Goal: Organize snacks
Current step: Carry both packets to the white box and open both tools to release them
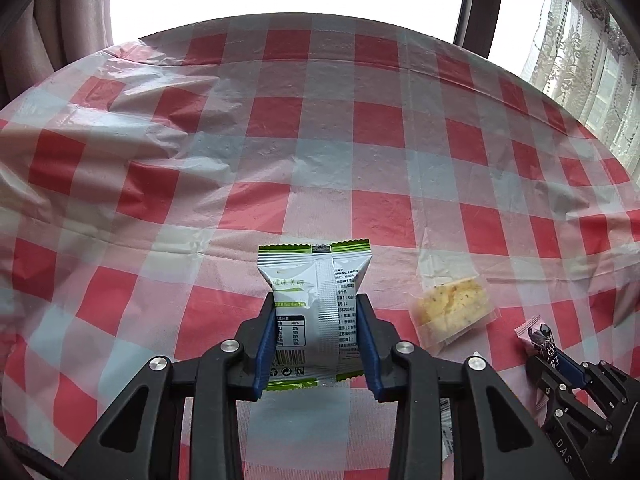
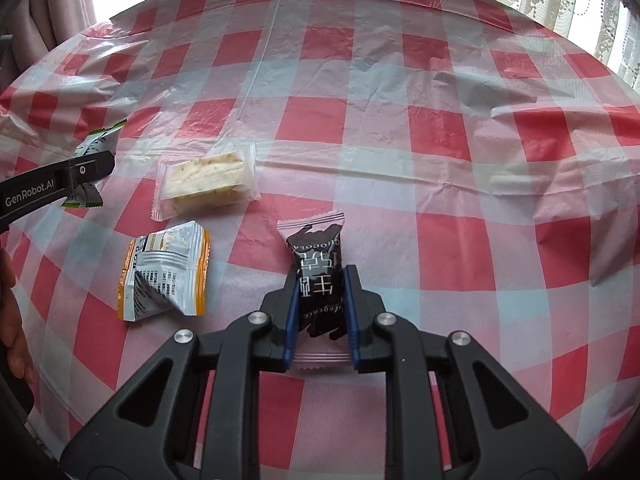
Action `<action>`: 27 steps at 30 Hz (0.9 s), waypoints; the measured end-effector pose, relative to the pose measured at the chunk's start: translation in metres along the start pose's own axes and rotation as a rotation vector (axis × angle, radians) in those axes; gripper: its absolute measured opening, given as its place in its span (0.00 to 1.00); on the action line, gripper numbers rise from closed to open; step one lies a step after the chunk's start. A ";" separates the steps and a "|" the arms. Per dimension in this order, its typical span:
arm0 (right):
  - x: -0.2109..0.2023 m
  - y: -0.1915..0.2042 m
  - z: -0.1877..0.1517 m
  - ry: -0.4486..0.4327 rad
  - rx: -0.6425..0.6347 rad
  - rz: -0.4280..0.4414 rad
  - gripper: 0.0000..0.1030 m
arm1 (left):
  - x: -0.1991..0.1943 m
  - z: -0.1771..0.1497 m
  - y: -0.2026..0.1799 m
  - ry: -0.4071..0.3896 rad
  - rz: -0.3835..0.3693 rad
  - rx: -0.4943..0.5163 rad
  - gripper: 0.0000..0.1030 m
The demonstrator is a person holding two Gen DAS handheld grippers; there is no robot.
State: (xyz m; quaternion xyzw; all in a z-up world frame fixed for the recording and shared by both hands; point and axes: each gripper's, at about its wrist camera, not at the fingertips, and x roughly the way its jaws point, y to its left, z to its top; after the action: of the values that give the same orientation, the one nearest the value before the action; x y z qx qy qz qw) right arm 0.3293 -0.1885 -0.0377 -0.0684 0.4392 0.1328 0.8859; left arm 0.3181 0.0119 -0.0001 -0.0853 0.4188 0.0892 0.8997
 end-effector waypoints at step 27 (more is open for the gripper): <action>-0.100 -0.078 -0.090 0.005 0.162 -0.085 0.22 | -0.072 -0.068 -0.124 0.088 -0.391 0.182 0.36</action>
State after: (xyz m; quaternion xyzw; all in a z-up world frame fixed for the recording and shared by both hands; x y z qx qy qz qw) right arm 0.2257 -0.3023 -0.0118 -0.0155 0.4474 0.0588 0.8923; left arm 0.2507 -0.1308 0.0217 -0.0873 0.4396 -0.1292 0.8845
